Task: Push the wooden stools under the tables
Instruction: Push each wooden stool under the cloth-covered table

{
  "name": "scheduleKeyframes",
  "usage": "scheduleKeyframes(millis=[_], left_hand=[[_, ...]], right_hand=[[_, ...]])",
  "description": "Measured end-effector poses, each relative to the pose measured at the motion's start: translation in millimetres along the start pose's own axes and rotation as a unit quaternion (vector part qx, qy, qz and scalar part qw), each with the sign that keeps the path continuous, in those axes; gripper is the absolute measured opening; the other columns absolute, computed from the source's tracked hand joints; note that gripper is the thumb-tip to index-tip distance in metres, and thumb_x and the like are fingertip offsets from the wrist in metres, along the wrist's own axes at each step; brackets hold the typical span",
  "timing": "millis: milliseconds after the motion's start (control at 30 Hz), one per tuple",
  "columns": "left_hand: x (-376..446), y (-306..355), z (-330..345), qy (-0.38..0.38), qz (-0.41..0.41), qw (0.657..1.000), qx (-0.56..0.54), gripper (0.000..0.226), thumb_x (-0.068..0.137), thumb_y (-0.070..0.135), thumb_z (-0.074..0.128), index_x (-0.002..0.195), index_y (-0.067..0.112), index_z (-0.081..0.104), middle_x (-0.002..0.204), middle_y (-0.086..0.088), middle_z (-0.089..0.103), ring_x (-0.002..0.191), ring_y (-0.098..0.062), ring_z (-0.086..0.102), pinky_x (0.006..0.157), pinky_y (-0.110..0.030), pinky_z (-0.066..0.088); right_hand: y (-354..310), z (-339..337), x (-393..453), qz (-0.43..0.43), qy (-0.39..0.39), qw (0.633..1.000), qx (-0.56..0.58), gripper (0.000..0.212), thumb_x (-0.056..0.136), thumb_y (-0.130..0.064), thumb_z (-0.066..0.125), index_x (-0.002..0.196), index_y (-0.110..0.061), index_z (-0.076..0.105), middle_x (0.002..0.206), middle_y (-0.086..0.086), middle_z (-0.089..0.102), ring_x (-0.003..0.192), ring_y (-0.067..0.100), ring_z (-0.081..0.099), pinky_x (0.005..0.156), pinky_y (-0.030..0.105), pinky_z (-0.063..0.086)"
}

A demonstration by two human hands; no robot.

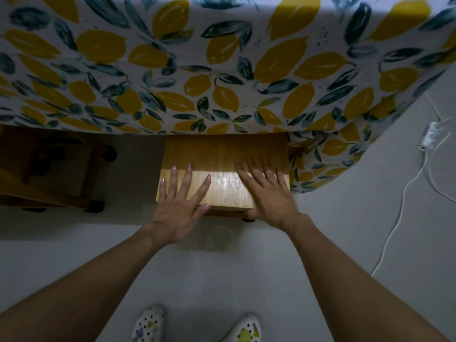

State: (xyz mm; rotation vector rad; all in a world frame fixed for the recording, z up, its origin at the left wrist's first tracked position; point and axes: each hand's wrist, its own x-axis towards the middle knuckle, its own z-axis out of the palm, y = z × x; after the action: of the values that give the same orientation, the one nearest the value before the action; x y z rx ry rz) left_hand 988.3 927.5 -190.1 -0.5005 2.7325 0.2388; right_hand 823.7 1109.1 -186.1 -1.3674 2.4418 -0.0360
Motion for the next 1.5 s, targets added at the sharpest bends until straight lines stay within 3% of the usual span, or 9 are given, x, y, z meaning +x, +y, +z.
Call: scheduleKeyframes(millis=[67, 133, 267, 367, 433, 500, 733, 1367, 1500], left_hand=[[-2, 6, -20, -0.068, -0.003, 0.997, -0.021, 0.059, 0.089, 0.060, -0.003, 0.140, 0.041, -0.025, 0.148, -0.009, -0.037, 0.135, -0.032, -0.034, 0.112, -0.052, -0.011], [-9, 20, -41, -0.080, 0.001, 0.996, -0.041, 0.059, 0.091, 0.055, 0.001, 0.143, 0.037, -0.021, 0.153, -0.010, -0.030, 0.137, -0.028, -0.031, 0.114, -0.051, -0.010], [-35, 67, -99, 0.060, -0.035, 0.984, -0.162, 0.071, 0.086, 0.054, 0.001, 0.149, 0.022, 0.002, 0.158, -0.005, -0.006, 0.143, -0.022, -0.018, 0.116, -0.045, -0.005], [-49, 99, -170, 0.198, -0.053, 0.958, -0.199, 0.056, 0.092, 0.039, 0.024, 0.137, 0.010, 0.041, 0.145, -0.012, 0.040, 0.140, -0.029, 0.026, 0.116, -0.043, 0.018], [-53, 115, -219, 0.252, -0.054, 0.945, -0.200, 0.046, 0.093, 0.033, 0.031, 0.128, 0.009, 0.049, 0.131, -0.012, 0.050, 0.127, -0.029, 0.041, 0.110, -0.044, 0.032], [-53, 130, -268, 0.278, -0.050, 0.934, -0.219, 0.043, 0.094, 0.031, 0.033, 0.129, 0.011, 0.047, 0.134, -0.010, 0.047, 0.129, -0.028, 0.038, 0.109, -0.047, 0.033], [-19, 167, -404, 0.275, -0.043, 0.929, -0.246, 0.055, 0.097, 0.042, 0.032, 0.145, 0.016, 0.030, 0.158, -0.002, 0.012, 0.146, -0.021, -0.004, 0.118, -0.047, -0.002], [236, 237, -592, 0.279, -0.174, 0.880, -0.342, 0.052, 0.097, 0.037, 0.041, 0.145, 0.019, 0.030, 0.158, 0.000, 0.013, 0.146, -0.021, 0.002, 0.118, -0.044, 0.005], [311, 243, -619, 0.288, -0.192, 0.871, -0.348, 0.052, 0.097, 0.035, 0.042, 0.145, 0.017, 0.031, 0.158, -0.001, 0.017, 0.146, -0.022, 0.007, 0.118, -0.046, 0.010]], right_hand=[[-4, -12, -16, 0.017, -0.022, 0.999, 0.047, 0.102, 0.080, -0.052, 0.065, 0.150, -0.033, -0.006, 0.161, 0.002, -0.011, 0.145, 0.026, -0.015, 0.118, 0.048, -0.003], [-3, -33, -41, 0.049, -0.027, 0.993, 0.101, 0.092, 0.086, -0.056, 0.054, 0.152, -0.028, -0.003, 0.161, 0.004, -0.010, 0.146, 0.022, -0.016, 0.118, 0.042, -0.006], [14, -105, -91, 0.088, 0.039, 0.984, 0.147, 0.084, 0.085, -0.066, 0.038, 0.152, -0.024, 0.010, 0.161, 0.000, 0.002, 0.147, 0.015, -0.008, 0.120, 0.038, -0.001], [31, -190, -109, 0.095, 0.089, 0.978, 0.163, 0.087, 0.078, -0.072, 0.027, 0.150, -0.023, 0.022, 0.159, -0.001, 0.017, 0.147, 0.016, 0.004, 0.119, 0.033, 0.002], [41, -249, -116, 0.094, 0.130, 0.975, 0.153, 0.085, 0.078, -0.071, 0.029, 0.147, -0.022, 0.030, 0.157, 0.000, 0.027, 0.146, 0.018, 0.012, 0.117, 0.031, 0.005], [49, -308, -120, 0.093, 0.164, 0.971, 0.149, 0.081, 0.080, -0.069, 0.034, 0.146, -0.020, 0.034, 0.155, 0.001, 0.030, 0.145, 0.019, 0.016, 0.117, 0.033, 0.007], [79, -457, -115, 0.076, 0.216, 0.959, 0.168, 0.071, 0.089, -0.054, 0.053, 0.147, -0.021, 0.030, 0.157, 0.002, 0.026, 0.146, 0.019, 0.010, 0.119, 0.039, 0.010], [296, -665, 107, -0.042, 0.176, 0.976, 0.119, 0.071, 0.088, -0.055, 0.051, 0.146, -0.021, 0.029, 0.157, 0.002, 0.026, 0.146, 0.019, 0.013, 0.119, 0.035, 0.010], [353, -692, 175, -0.067, 0.155, 0.980, 0.104, 0.083, 0.081, -0.069, 0.039, 0.148, -0.022, 0.025, 0.159, 0.002, 0.021, 0.146, 0.018, 0.011, 0.119, 0.035, 0.011]])
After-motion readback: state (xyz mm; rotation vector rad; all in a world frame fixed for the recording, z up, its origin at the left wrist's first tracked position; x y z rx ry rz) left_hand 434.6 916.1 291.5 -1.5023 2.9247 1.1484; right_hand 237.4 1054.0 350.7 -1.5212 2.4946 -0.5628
